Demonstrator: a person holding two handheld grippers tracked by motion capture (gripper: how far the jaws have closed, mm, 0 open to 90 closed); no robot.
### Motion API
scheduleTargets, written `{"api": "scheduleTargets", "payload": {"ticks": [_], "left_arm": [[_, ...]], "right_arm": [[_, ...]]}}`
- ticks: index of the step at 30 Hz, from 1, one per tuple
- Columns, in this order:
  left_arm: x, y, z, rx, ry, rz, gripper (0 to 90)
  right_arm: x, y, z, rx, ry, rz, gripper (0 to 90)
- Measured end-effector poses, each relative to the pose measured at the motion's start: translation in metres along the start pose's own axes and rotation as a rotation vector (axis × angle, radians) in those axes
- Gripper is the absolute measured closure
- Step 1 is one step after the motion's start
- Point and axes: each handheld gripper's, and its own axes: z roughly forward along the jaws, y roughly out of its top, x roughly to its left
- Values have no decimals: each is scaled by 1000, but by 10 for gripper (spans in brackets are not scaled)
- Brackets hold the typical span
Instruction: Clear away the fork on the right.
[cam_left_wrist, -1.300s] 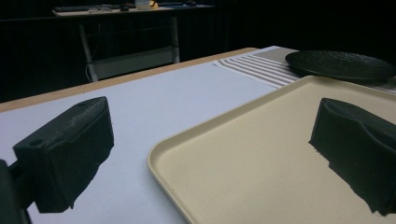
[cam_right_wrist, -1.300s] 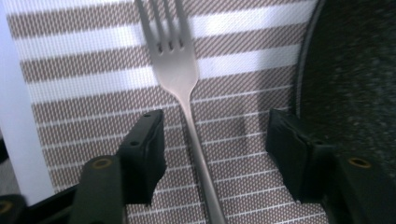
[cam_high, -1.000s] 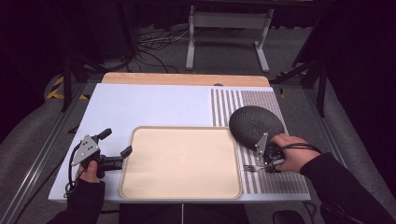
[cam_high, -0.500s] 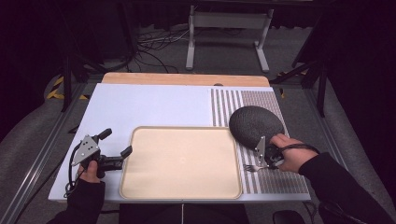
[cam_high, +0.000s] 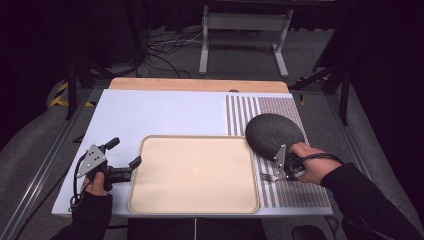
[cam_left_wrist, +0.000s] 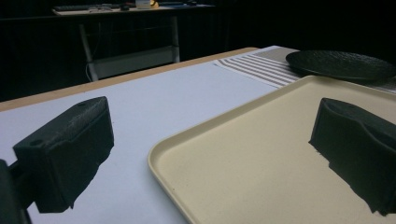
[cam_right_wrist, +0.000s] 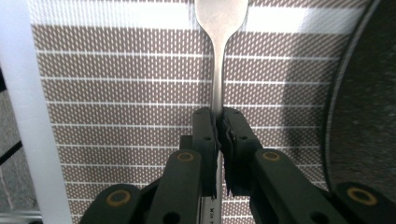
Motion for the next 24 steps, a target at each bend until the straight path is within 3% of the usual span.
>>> {"api": "scheduleTargets", "payload": {"ticks": [12, 20, 24], "left_arm": [[0, 0, 0, -1, 0, -2, 2], [0, 0, 0, -1, 0, -2, 2], [0, 0, 0, -2, 0, -3, 2]], "right_arm": [[-4, 6, -31, -76, -62, 72, 849], [-9, 14, -48, -163, -92, 148, 849], [-10, 19, -54, -202, -90, 209, 849]]}}
